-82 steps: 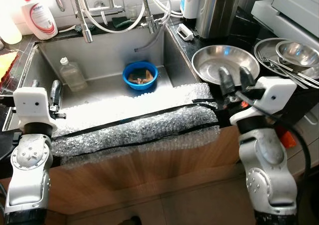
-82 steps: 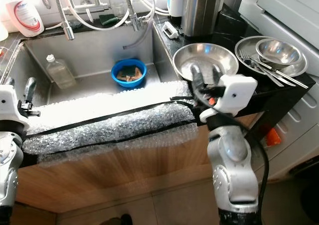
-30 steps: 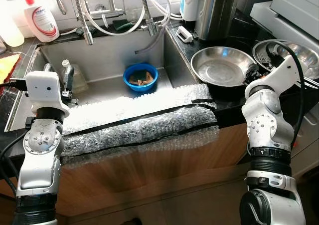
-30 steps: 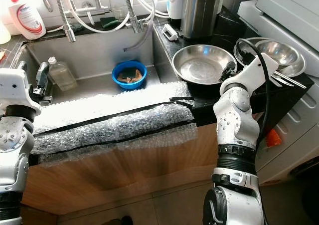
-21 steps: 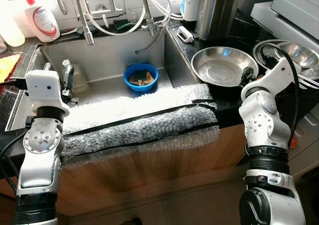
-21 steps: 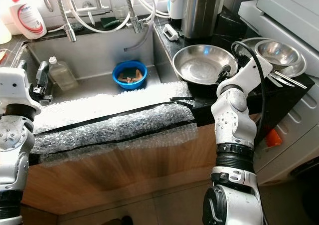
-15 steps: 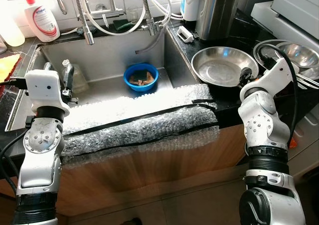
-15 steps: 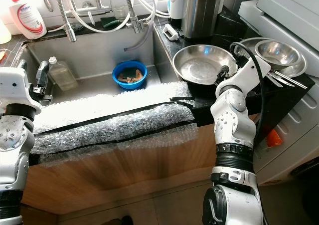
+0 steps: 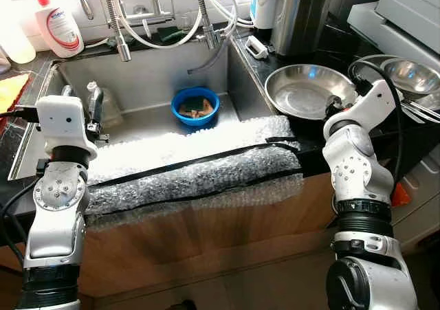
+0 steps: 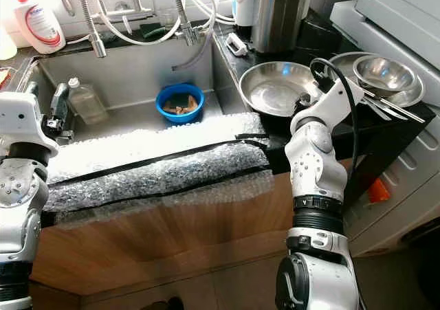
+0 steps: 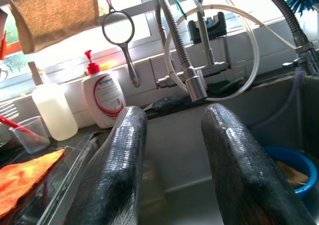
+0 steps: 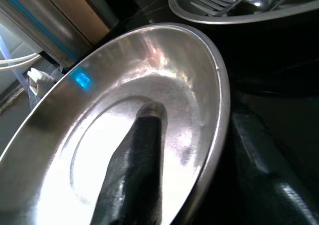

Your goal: Kitchen organization

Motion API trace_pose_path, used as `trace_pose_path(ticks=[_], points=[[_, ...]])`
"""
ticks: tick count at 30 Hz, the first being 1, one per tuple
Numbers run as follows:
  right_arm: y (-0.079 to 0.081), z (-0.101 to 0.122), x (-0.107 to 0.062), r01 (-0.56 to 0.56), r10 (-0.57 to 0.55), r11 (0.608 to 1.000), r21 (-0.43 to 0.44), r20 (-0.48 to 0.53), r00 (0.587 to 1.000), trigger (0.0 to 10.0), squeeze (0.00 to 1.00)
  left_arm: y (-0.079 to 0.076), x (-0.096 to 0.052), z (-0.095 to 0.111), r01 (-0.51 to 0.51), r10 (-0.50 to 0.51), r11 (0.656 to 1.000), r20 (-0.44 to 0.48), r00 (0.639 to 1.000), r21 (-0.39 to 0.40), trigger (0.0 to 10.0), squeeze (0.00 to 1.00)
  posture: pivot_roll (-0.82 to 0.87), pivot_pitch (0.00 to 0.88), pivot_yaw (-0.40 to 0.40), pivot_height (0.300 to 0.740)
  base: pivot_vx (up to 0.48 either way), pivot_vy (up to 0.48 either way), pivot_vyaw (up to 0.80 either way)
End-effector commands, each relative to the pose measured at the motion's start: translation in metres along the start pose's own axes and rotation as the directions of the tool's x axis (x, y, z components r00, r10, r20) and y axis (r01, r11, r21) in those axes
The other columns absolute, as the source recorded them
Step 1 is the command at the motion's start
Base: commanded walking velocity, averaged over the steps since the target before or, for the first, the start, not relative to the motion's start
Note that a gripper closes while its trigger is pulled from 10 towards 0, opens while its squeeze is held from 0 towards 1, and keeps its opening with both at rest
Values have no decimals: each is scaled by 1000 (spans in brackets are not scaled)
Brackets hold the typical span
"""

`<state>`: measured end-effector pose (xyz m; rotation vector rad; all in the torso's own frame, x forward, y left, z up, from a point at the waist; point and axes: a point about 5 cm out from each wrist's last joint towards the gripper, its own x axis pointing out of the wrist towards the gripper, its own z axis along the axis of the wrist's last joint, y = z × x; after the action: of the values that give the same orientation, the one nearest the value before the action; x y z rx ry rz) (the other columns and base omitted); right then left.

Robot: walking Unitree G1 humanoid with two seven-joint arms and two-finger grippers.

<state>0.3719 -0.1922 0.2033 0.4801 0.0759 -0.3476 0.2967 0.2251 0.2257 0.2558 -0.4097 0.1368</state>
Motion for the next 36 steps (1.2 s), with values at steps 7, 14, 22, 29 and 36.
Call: trace_pose_path(ticks=[7, 14, 22, 29, 36], points=[[7, -2, 0, -20, 20, 1000, 8, -16, 1000, 0, 0, -2, 2, 0, 9, -9, 1000, -10, 1000, 17, 10000, 0, -60, 101, 67, 740, 0, 0, 0], [10, -1, -2, -40, 39, 997, 67, 12, 999, 0, 0, -4, 3, 1, 18, -18, 999, 2, 1000, 34, 10000, 0, -58, 98, 66, 740, 0, 0, 0], [22, 22, -12, -177, 130, 964, 199, 228, 965, 0, 0, -9, 3, 6, 36, -38, 997, 30, 999, 69, 10000, 0, -52, 93, 64, 740, 0, 0, 0], [42, 40, -29, -392, 294, 898, 198, 391, 872, 10000, 0, -12, 4, 10, 41, -47, 994, 52, 998, 105, 10000, 0, -52, 91, 64, 740, 0, 0, 0], [41, 46, -41, -466, 341, 869, 167, 481, 807, 10000, 0, -15, 6, 14, 41, -47, 995, 63, 997, 96, 10000, 0, -56, 99, 62, 740, 0, 0, 0]])
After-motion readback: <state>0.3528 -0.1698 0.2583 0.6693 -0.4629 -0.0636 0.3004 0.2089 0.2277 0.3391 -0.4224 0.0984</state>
